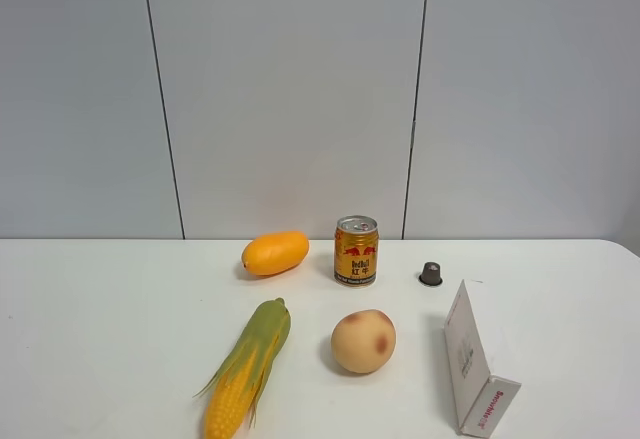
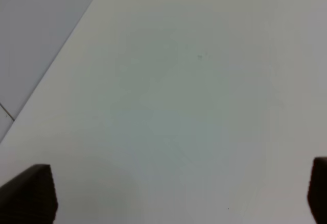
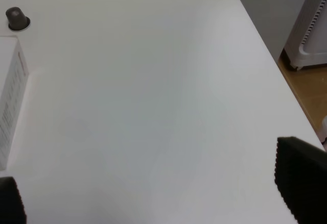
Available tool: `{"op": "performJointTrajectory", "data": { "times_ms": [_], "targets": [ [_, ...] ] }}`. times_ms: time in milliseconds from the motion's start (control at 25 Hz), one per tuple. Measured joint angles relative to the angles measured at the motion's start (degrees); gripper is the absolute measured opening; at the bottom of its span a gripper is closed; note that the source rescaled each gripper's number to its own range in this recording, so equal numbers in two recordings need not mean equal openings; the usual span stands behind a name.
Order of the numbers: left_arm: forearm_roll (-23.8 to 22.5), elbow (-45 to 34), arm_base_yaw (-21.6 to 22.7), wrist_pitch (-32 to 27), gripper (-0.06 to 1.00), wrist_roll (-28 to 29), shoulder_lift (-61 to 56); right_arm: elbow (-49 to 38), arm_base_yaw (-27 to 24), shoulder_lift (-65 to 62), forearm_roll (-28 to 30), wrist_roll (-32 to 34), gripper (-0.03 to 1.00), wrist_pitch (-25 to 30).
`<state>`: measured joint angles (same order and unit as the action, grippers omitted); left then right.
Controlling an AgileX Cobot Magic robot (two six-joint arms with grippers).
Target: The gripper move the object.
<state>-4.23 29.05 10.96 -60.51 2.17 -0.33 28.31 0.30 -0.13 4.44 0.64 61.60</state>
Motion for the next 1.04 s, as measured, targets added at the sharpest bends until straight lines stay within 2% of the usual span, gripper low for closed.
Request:
{"op": "performJointTrajectory", "data": {
  "times_ms": [840, 1040],
  "targets": [
    [0.0, 0.0, 0.0, 0.0, 1.00, 0.0, 0.0, 0.0, 0.0, 0.0, 0.0, 0.0, 1.00, 0.0],
    [0.0, 0.0, -1.8, 0.0, 1.00, 0.0, 0.0, 0.0, 0.0, 0.0, 0.0, 0.0, 1.00, 0.0]
  ]
}}
